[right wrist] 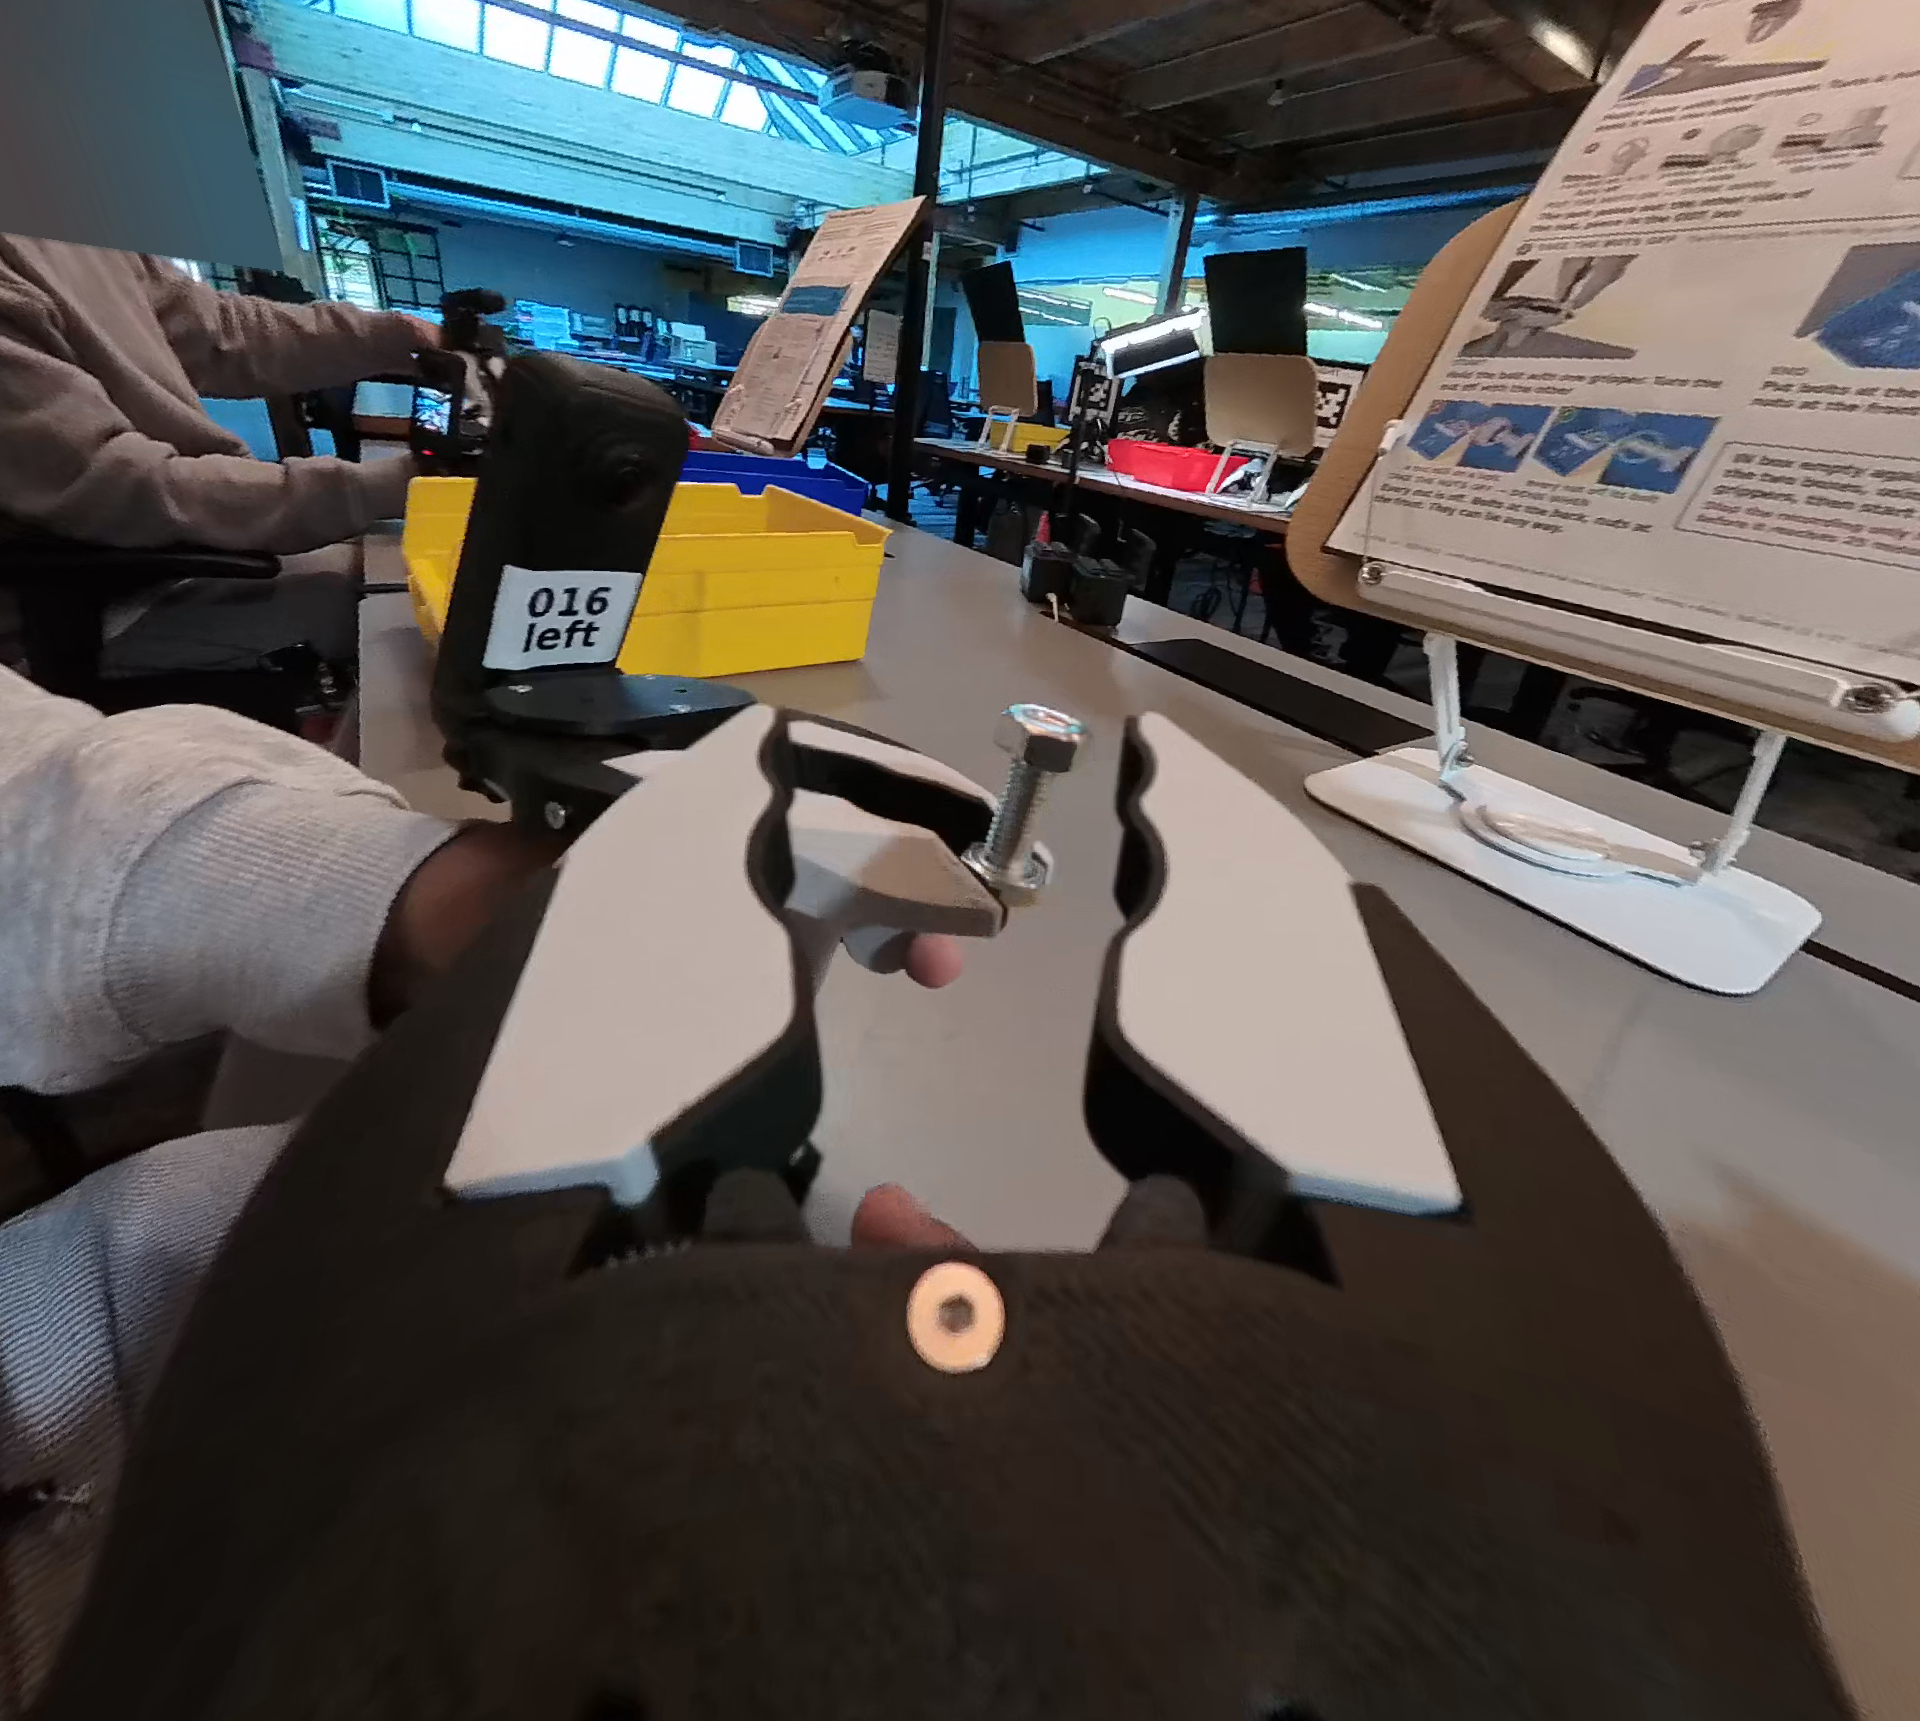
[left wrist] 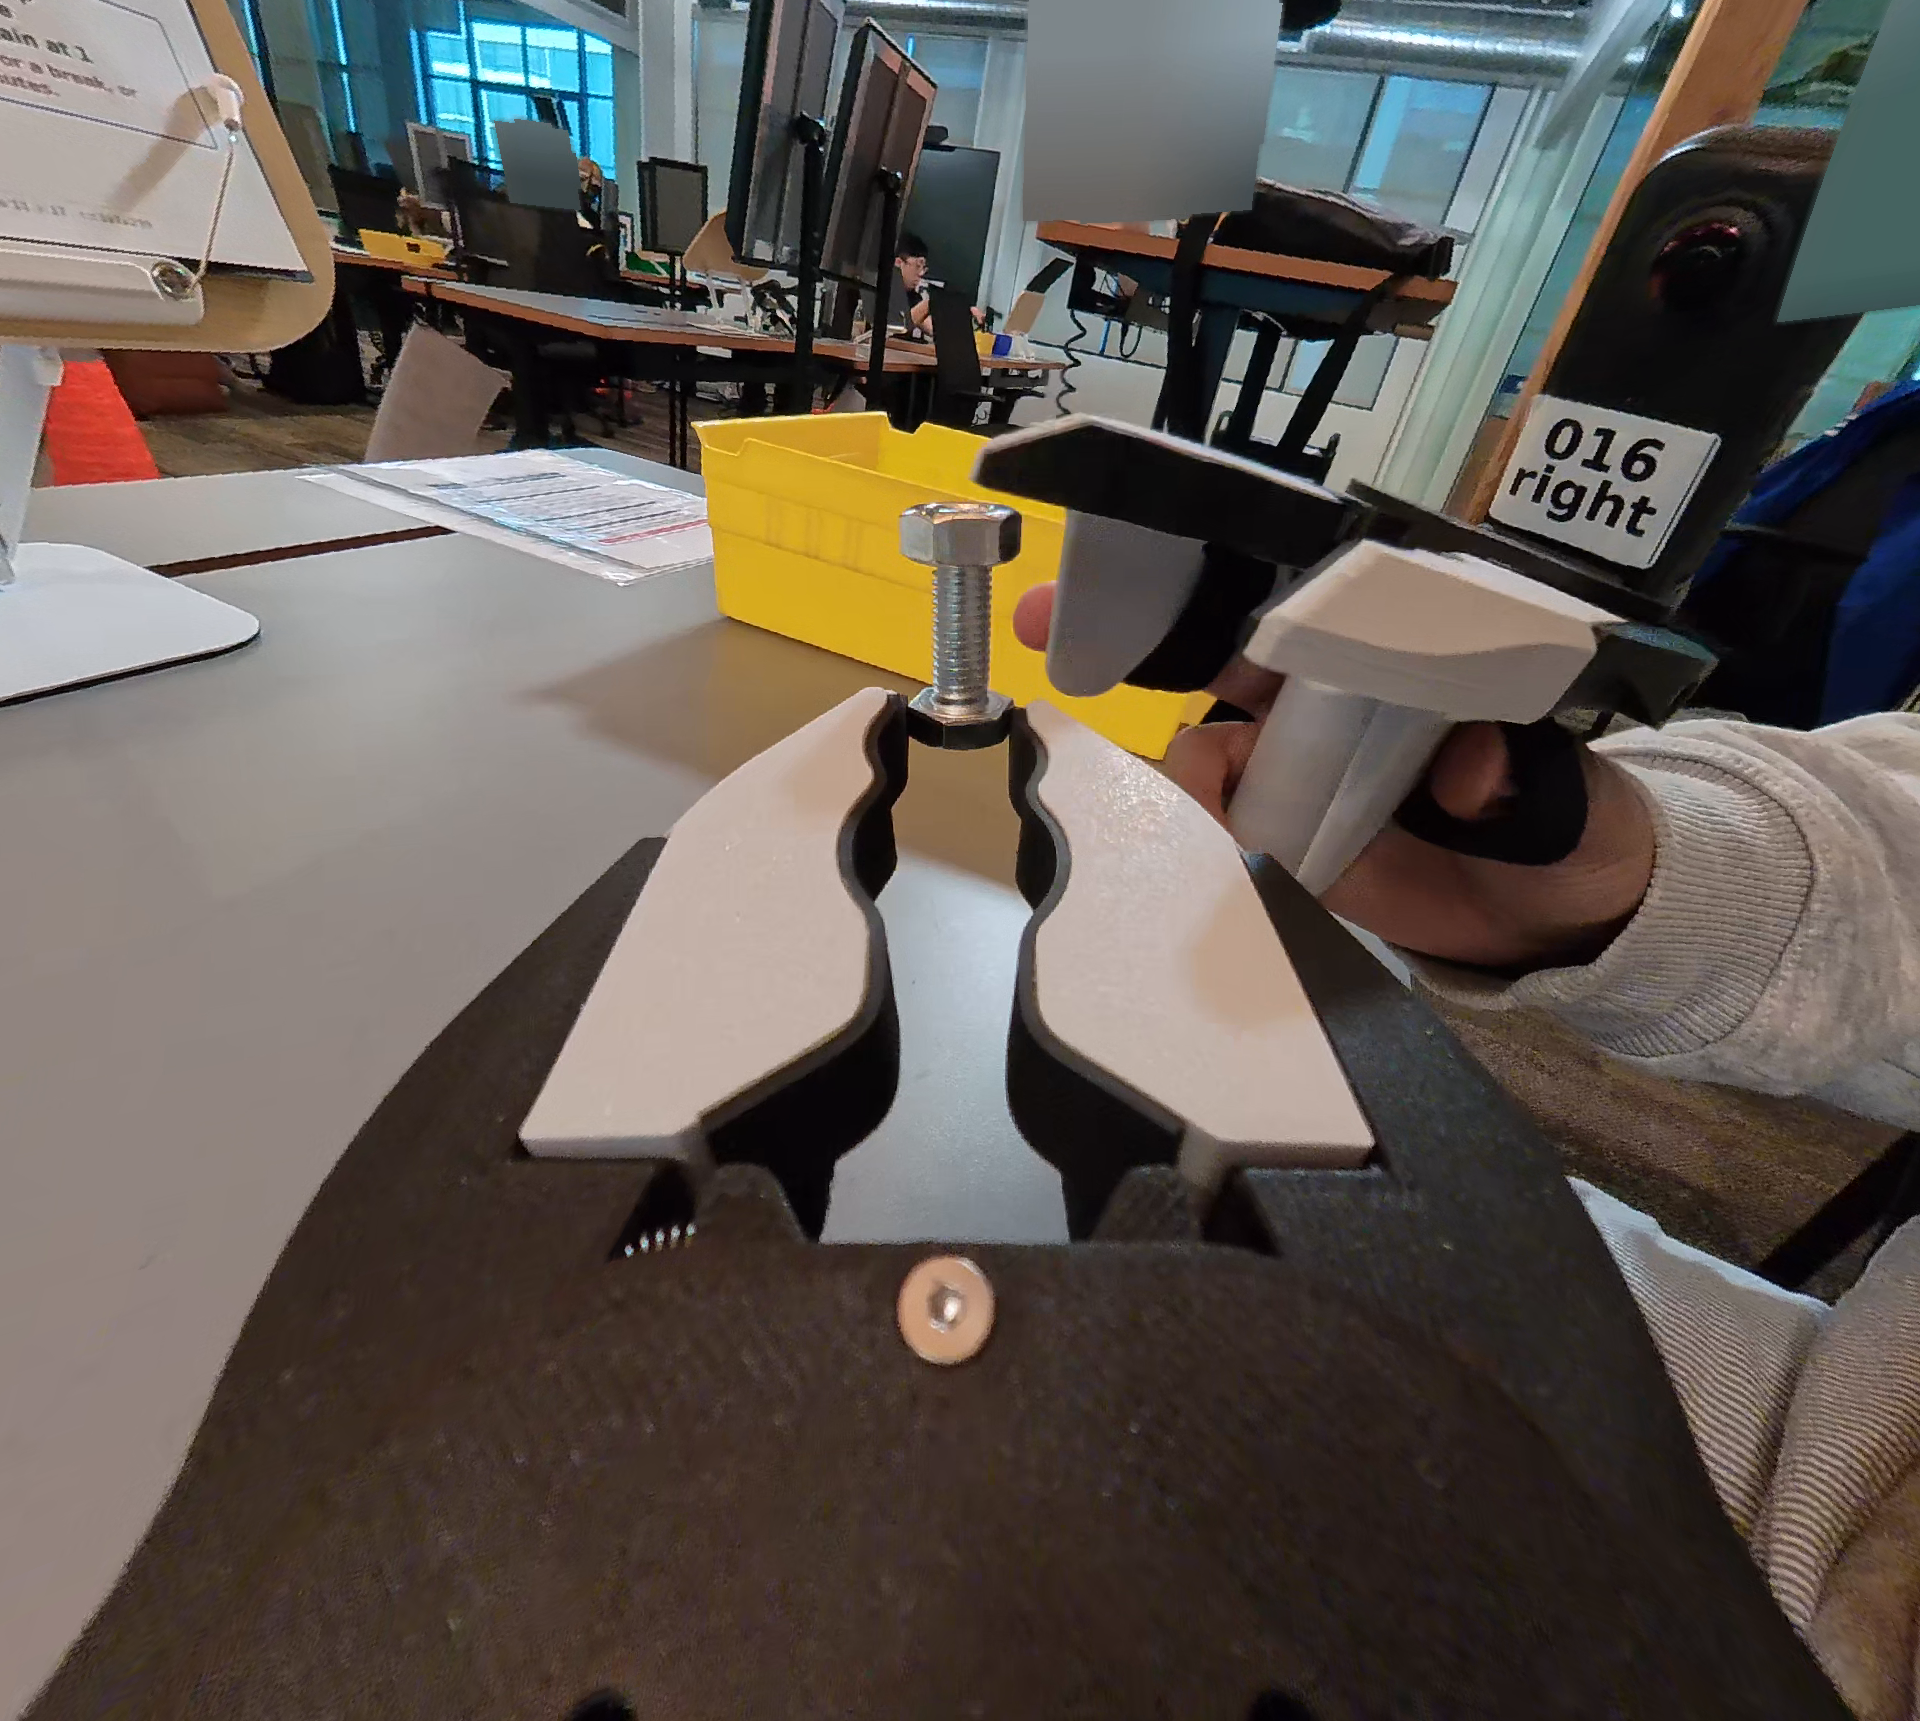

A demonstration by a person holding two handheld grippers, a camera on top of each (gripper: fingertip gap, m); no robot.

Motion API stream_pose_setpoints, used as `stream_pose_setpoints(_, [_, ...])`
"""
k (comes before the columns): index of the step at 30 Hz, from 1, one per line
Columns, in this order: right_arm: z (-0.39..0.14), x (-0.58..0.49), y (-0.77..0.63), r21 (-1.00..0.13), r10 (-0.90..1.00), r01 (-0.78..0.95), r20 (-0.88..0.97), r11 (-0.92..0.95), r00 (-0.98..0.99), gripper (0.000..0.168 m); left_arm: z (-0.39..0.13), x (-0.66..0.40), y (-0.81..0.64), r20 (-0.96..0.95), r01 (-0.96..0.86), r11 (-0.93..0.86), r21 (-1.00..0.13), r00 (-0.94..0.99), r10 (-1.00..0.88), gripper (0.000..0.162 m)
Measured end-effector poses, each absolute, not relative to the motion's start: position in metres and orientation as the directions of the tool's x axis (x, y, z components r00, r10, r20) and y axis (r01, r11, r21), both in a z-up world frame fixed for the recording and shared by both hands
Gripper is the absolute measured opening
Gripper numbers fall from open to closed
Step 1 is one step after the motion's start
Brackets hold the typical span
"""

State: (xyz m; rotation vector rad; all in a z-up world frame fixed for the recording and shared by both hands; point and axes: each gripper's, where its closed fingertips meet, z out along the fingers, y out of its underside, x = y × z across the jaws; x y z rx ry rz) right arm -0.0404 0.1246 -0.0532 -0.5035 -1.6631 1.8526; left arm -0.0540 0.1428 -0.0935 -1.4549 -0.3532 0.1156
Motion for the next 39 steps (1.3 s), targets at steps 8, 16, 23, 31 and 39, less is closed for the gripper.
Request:
stream_pose_setpoints(8, [-0.057,-0.029,0.118,-0.987,0.583,-0.160,0.121,-0.016,-0.803,0.020,-0.093,-0.055,0.142,0.174,0.143,0.126,-0.982,0.941,0.289,0.019])
stream_pose_setpoints(16, [-0.058,-0.041,0.122,-0.988,0.640,-0.151,0.096,-0.032,-0.762,0.065,-0.093,-0.054,0.142,0.168,0.138,0.123,-0.983,0.943,0.288,0.019])
stream_pose_setpoints(23, [-0.055,-0.033,0.123,-0.984,0.617,-0.177,0.133,-0.010,-0.776,0.021,-0.093,-0.055,0.142,0.174,0.143,0.126,-0.982,0.942,0.288,0.019])
stream_pose_setpoints(31, [-0.060,-0.043,0.123,-0.990,0.641,-0.132,0.077,-0.038,-0.764,0.064,-0.093,-0.054,0.143,0.169,0.139,0.122,-0.983,0.943,0.286,0.019])
stream_pose_setpoints(39, [-0.052,-0.036,0.129,-0.981,0.643,-0.192,0.137,-0.015,-0.753,0.023,-0.093,-0.054,0.143,0.170,0.140,0.123,-0.983,0.943,0.286,0.019])
